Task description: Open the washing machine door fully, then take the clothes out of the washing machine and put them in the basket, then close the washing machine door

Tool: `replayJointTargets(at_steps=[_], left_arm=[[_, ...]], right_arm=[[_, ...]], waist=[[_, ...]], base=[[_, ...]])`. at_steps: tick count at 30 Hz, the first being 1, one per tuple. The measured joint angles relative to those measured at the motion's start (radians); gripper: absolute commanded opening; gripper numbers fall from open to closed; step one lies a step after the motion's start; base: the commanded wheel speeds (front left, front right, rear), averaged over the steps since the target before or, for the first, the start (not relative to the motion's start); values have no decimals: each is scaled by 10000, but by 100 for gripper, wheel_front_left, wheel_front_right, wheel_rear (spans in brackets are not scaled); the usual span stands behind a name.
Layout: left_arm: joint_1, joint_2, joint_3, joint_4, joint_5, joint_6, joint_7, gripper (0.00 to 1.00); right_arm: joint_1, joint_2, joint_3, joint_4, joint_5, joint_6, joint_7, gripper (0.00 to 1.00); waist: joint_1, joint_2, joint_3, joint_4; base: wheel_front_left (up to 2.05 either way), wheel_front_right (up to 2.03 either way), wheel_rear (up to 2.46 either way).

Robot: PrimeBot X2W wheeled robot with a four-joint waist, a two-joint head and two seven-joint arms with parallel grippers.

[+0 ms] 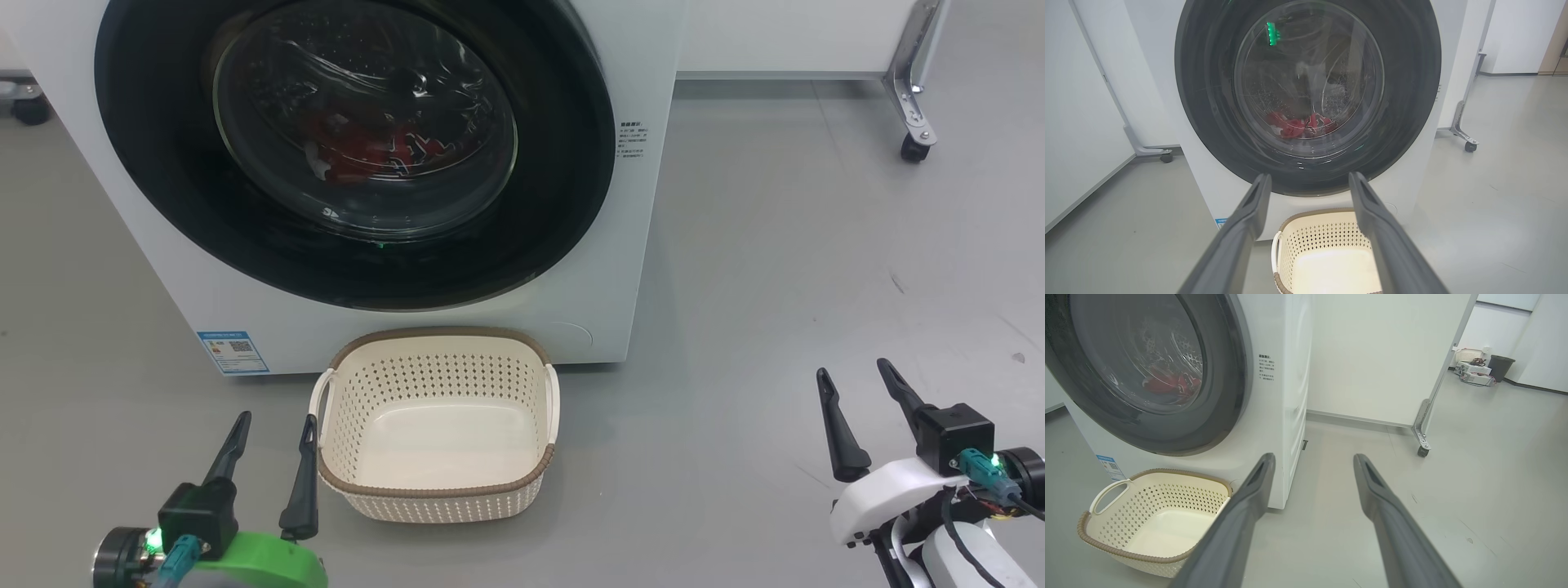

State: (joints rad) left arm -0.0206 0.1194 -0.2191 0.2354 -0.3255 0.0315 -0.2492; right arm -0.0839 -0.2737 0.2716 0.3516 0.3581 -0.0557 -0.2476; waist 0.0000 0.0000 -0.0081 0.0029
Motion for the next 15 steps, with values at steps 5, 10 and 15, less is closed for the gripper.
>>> replayJointTargets(at_steps=[5,10,15], left_arm=[[0,-19,56,71,2,0,0,100],[0,-31,94,107,8,-2,0,100],[-1,-42,96,159,8,-2,0,100]], right_arm=[[0,4,-52,-15,0,2,0,100],[0,6,-111,-59,-2,4,0,100],[0,50,-192,-63,-2,6,0,0]], waist=[[0,0,-3,7],[0,0,-7,12],[0,0,-11,17]], base=[[0,0,0],[0,0,0],[0,0,0]])
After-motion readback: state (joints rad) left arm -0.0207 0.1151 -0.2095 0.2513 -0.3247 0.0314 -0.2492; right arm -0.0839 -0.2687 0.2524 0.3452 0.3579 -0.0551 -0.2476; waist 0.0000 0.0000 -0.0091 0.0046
